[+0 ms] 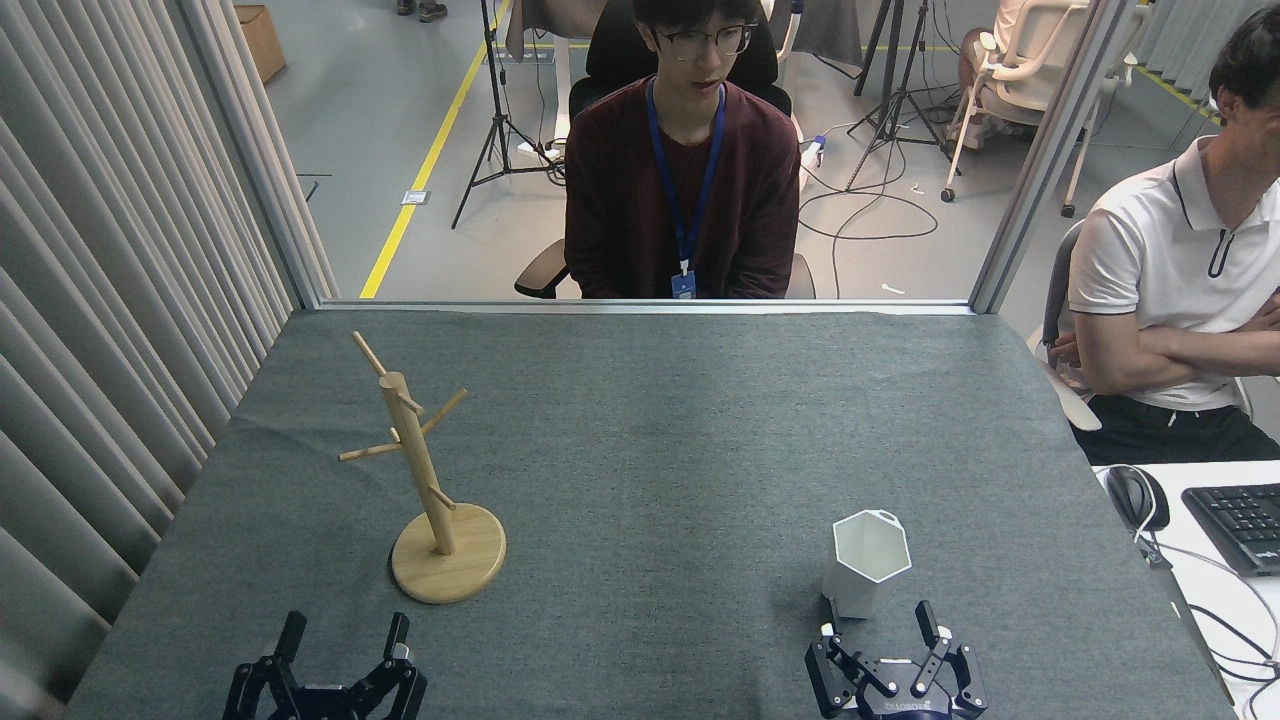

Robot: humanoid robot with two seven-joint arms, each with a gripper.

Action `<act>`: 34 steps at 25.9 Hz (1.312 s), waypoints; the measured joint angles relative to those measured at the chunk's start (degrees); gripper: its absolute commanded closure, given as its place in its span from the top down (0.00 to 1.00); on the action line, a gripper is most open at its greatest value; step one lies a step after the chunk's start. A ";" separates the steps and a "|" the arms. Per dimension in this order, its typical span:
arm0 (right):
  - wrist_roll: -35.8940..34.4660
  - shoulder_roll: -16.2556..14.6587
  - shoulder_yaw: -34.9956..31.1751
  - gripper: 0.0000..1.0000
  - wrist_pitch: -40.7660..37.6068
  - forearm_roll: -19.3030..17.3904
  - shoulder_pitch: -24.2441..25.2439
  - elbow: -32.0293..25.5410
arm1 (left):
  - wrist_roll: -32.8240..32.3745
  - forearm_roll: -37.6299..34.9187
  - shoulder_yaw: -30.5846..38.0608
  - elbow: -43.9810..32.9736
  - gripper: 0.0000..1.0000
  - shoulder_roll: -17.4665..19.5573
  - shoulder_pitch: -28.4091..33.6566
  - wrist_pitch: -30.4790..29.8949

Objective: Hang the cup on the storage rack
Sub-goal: 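Move the right gripper forward to the white hexagonal cup, then grasp the white cup with the right gripper and lift it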

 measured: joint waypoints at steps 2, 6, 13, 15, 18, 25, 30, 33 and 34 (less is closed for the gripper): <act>0.00 -0.08 0.00 0.98 0.00 -0.06 -1.43 1.84 | 0.00 -0.01 0.01 0.01 0.99 0.02 -0.03 0.00; -0.01 -0.32 -0.01 0.98 0.03 -0.18 -3.89 4.90 | 0.00 0.00 0.07 0.03 0.99 0.08 -0.03 0.05; -0.16 -0.58 -0.47 0.98 0.04 -0.34 -6.07 7.78 | 0.02 0.07 0.27 0.03 0.99 0.16 -0.02 0.07; -0.17 -0.67 -1.25 0.98 0.02 -0.44 -6.27 8.12 | 0.02 0.11 0.33 -0.04 0.99 0.14 -0.02 0.07; -0.20 -0.76 -2.22 0.98 -0.22 -0.51 -6.50 8.85 | 0.02 0.13 0.36 -0.11 0.99 0.05 -0.03 -0.01; -0.37 -1.75 -2.81 0.98 -0.35 -0.56 -8.11 10.11 | 0.02 0.14 0.39 -0.14 0.99 0.15 -0.16 -0.05; -0.86 -1.87 -2.82 0.98 -0.46 -0.56 -9.51 11.51 | 0.02 0.09 0.45 -0.15 0.99 0.35 -0.21 -0.05; -0.96 -1.80 -2.76 0.98 -0.46 -0.47 -10.39 12.43 | 0.02 0.07 0.49 -0.14 0.99 0.40 -0.22 -0.04; -1.00 -1.73 -2.72 0.98 -0.46 -0.44 -10.61 12.66 | 0.02 0.07 0.51 -0.14 0.99 0.41 -0.22 -0.04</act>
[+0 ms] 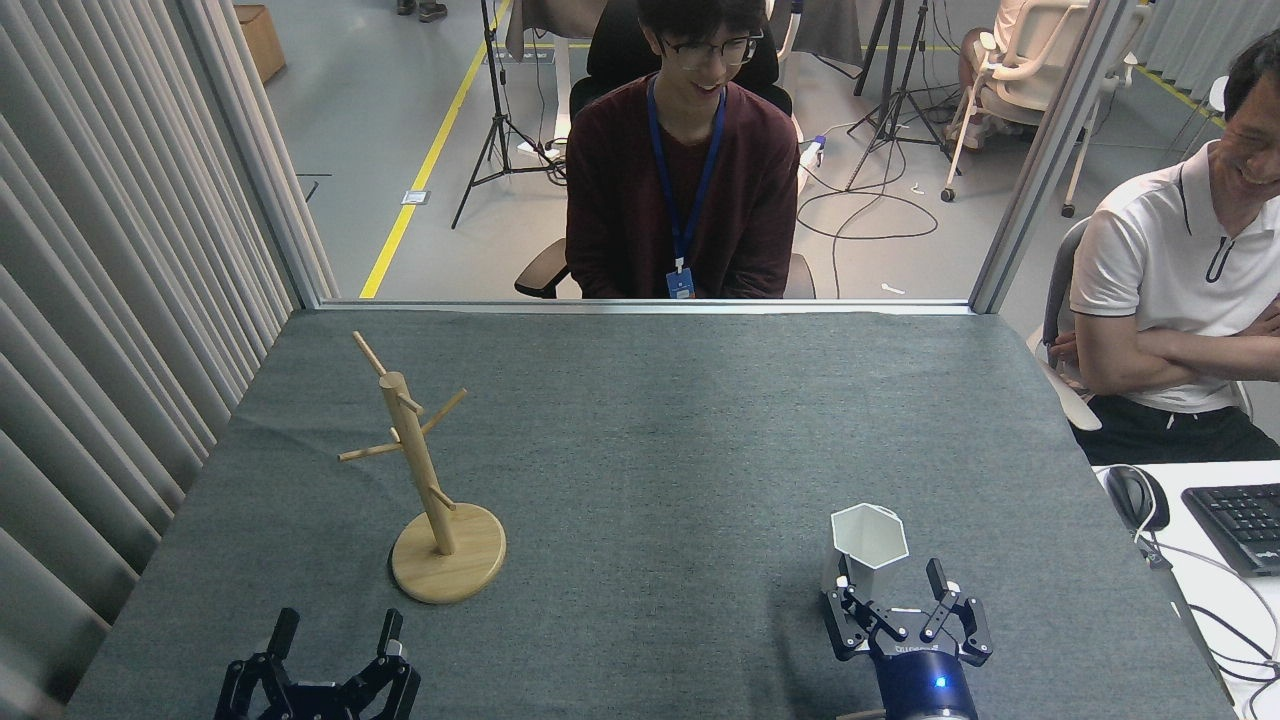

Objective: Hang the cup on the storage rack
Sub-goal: 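Grasp the white cup with the right gripper and lift it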

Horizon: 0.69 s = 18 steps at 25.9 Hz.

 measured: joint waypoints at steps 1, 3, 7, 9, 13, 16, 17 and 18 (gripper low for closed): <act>-0.02 0.11 0.07 0.98 0.04 0.03 -0.23 0.23 | 0.00 0.00 0.02 0.00 0.99 0.01 0.00 0.04; -0.04 0.30 0.24 0.98 0.08 0.08 -0.68 0.59 | 0.00 0.00 0.04 0.01 0.99 0.03 0.00 0.08; -0.06 0.63 0.52 0.98 0.31 0.15 -1.31 1.44 | 0.00 0.05 0.09 0.06 0.99 0.10 0.00 0.08; -0.08 0.81 0.62 0.98 0.33 0.18 -1.61 2.11 | 0.00 0.08 0.11 0.07 0.99 0.11 0.02 0.08; -0.50 1.15 0.68 0.98 0.35 0.21 -2.86 4.12 | 0.11 0.19 0.14 0.15 0.99 0.12 0.02 0.05; -0.75 1.25 0.69 0.98 0.40 0.22 -3.94 5.37 | 0.11 0.23 0.14 0.16 0.99 0.14 0.01 0.00; -0.76 1.27 0.69 0.98 0.40 0.22 -4.26 5.75 | 0.11 0.25 0.14 0.17 0.99 0.15 -0.01 -0.01; -0.77 1.29 0.70 0.98 0.40 0.22 -4.67 6.20 | 0.11 0.27 0.14 0.17 0.99 0.17 -0.04 -0.01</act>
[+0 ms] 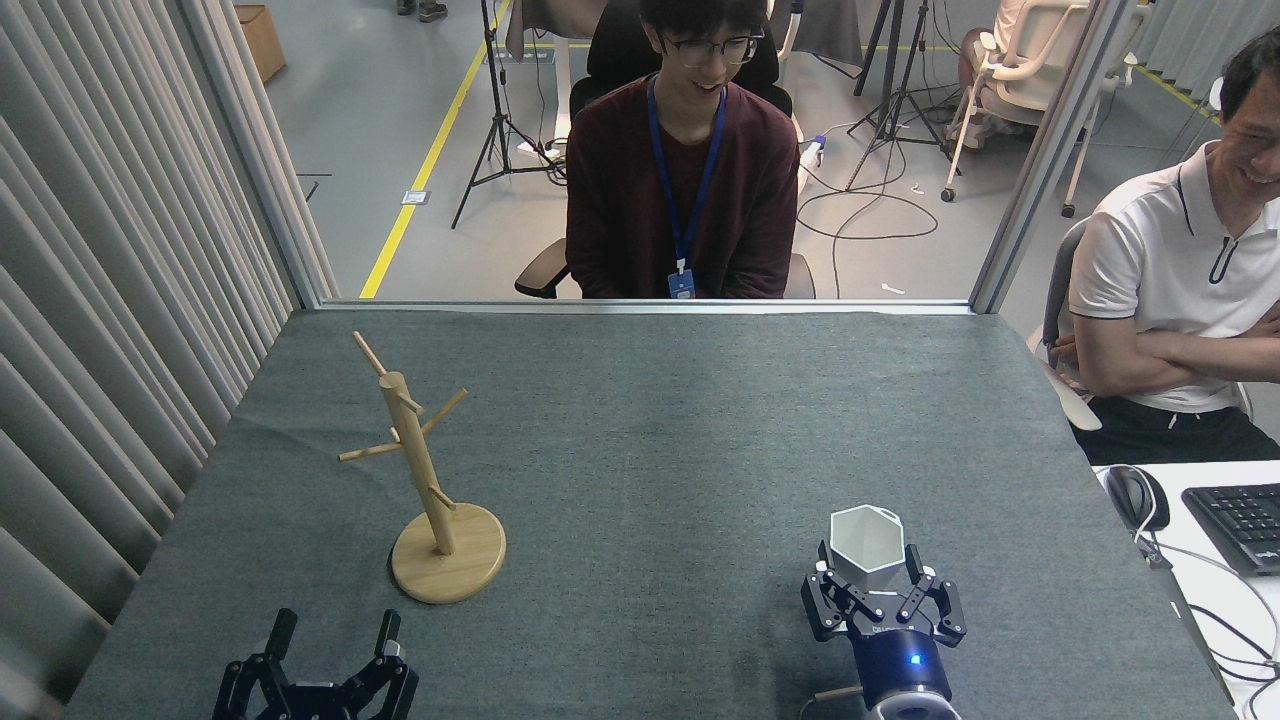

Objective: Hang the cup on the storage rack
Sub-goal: 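Grasp the white cup with the right gripper and lift it, then carry the cup toward the left gripper and tilt it sideways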

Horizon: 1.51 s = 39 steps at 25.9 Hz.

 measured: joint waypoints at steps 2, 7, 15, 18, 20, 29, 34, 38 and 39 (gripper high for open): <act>-0.02 0.11 0.03 0.98 0.00 0.00 -0.75 1.03 | 0.00 0.04 0.03 0.00 0.99 0.02 -0.03 -0.01; -0.36 0.52 0.18 0.95 0.04 0.19 -2.33 2.82 | 0.01 0.07 0.51 0.01 0.99 0.13 -0.04 -0.19; -2.32 0.34 0.41 0.65 0.17 0.48 -2.12 3.28 | -0.02 -0.31 0.70 -0.02 0.99 0.03 0.14 -0.24; -3.30 0.14 0.36 0.64 -0.06 0.32 -0.93 2.17 | -0.07 -1.00 0.24 0.17 0.99 -0.06 0.17 -0.24; -3.86 -0.19 0.26 0.63 -0.33 0.21 0.04 0.11 | -0.10 -1.29 -0.37 0.66 0.99 -0.07 0.03 -0.18; -4.74 -0.34 6.99 0.62 -1.65 1.86 8.38 -18.14 | 0.96 -8.97 -8.63 5.82 0.99 0.37 -4.26 -0.82; -4.85 2.68 16.05 0.62 -1.36 8.36 9.70 -24.42 | 1.09 -11.88 -12.97 6.97 0.99 0.17 -5.92 -0.82; -5.04 5.58 20.83 0.62 -1.24 12.57 8.65 -25.35 | 1.15 -12.70 -14.56 6.23 0.99 0.17 -5.42 -0.64; -4.89 6.13 21.93 0.62 -1.24 13.16 8.14 -25.26 | 1.15 -12.81 -14.95 5.84 0.99 0.18 -5.08 -0.63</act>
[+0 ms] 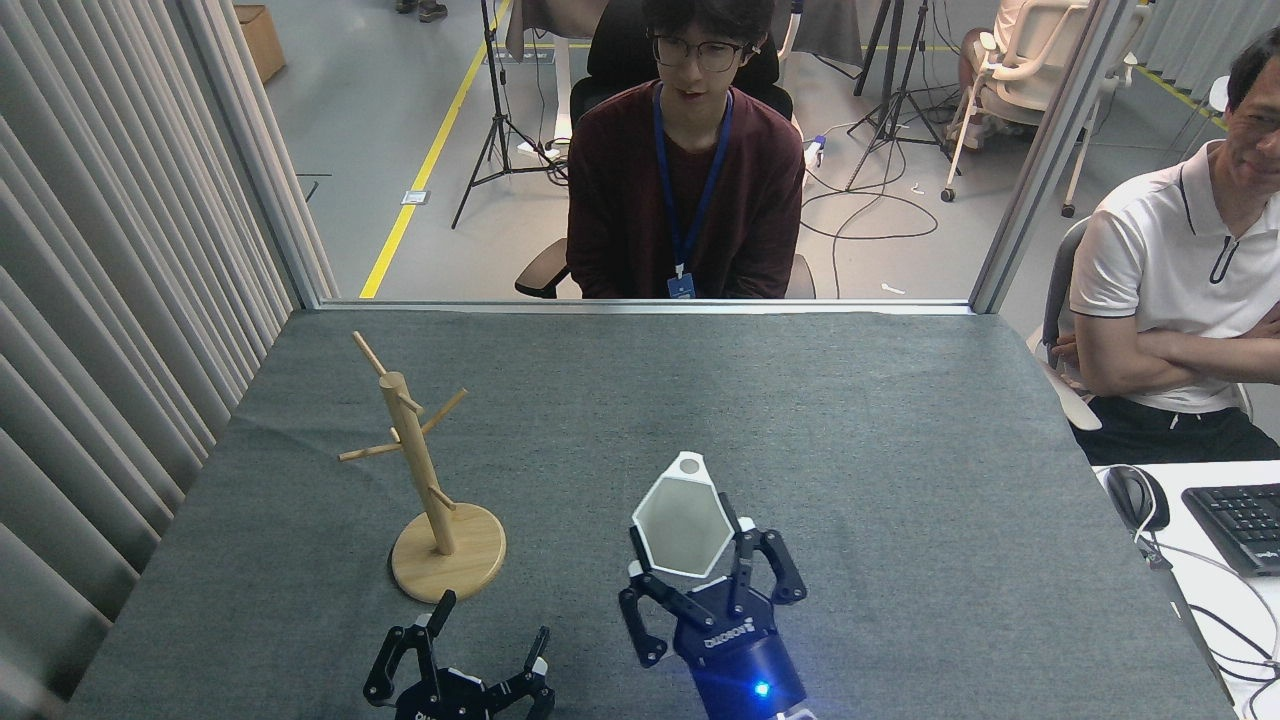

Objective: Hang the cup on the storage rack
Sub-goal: 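Carry the cup toward the left gripper and tilt it sideways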

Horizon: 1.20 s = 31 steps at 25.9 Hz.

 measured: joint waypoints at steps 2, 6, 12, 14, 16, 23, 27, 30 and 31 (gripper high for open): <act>0.11 1.14 2.08 0.62 0.08 0.86 -0.95 0.67 | 0.04 -0.24 -0.92 -0.96 0.99 0.10 0.95 0.00; 0.37 2.85 5.66 0.62 0.20 3.11 -2.07 1.87 | 0.08 -1.58 -2.60 -2.34 0.99 0.12 2.58 -0.07; 0.61 3.72 8.90 0.63 0.36 4.35 -1.00 1.94 | 0.65 -2.49 -3.49 -2.50 0.99 -0.02 3.00 -0.07; 1.06 3.88 9.13 0.63 0.38 4.31 -0.09 1.64 | 0.75 -2.55 -3.56 -2.41 0.99 -0.03 3.01 -0.07; 1.77 4.05 9.17 0.67 0.38 4.04 1.05 1.09 | 0.78 -2.57 -3.57 -2.37 0.99 -0.04 3.01 -0.07; 3.41 4.24 10.21 0.67 1.43 2.96 2.72 0.20 | 1.00 -2.59 -3.53 -2.46 0.99 0.07 2.94 0.03; 3.54 4.19 11.91 0.67 2.10 2.86 3.10 0.09 | 1.62 -2.59 -3.46 -2.49 0.99 0.19 2.81 0.05; 3.63 4.13 13.30 0.66 2.70 2.83 3.39 0.03 | 1.83 -2.59 -3.33 -2.57 0.99 0.27 2.71 0.11; 3.71 4.12 13.78 0.66 2.76 2.81 3.48 0.02 | 1.85 -2.59 -3.28 -2.60 0.99 0.29 2.68 0.12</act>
